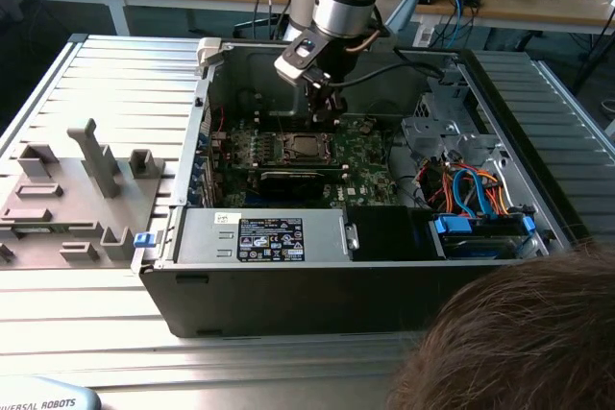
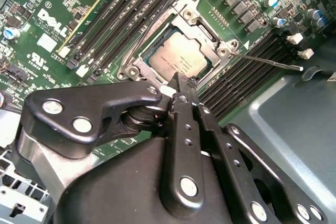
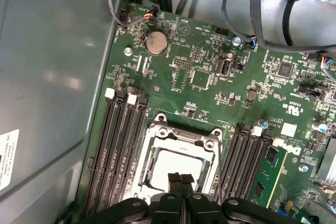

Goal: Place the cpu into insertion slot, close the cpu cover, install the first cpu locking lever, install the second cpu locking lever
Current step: 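Install the first cpu locking lever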

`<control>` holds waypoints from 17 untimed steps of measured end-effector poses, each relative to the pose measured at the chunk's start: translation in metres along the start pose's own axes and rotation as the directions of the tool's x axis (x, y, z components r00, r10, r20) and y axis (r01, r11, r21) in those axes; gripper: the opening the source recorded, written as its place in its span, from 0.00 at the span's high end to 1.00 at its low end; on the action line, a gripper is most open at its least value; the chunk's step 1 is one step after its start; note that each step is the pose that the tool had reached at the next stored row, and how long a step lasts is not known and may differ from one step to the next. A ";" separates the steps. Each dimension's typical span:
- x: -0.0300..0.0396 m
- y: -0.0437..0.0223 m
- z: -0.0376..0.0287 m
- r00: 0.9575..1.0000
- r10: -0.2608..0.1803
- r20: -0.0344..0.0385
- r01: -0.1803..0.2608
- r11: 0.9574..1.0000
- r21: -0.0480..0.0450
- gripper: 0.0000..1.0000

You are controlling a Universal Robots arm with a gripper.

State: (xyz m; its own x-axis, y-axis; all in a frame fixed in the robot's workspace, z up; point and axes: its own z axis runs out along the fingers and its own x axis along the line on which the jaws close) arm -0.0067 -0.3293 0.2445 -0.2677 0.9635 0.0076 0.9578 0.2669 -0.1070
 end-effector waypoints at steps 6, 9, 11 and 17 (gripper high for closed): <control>0.0000 0.0000 0.0000 0.999 -0.036 0.004 0.036 0.999 0.000 0.89; 0.0000 0.0000 0.0000 0.998 -0.060 0.006 0.060 0.998 0.001 0.89; 0.0000 0.0000 0.0000 0.997 -0.072 0.008 0.072 0.997 0.001 0.89; 0.0000 0.0000 0.0000 0.994 -0.112 0.012 0.112 0.994 0.002 0.89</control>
State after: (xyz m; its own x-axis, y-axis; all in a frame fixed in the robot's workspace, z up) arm -0.0067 -0.3293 0.2444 -0.3748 0.9271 0.0076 0.9215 0.3735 -0.1070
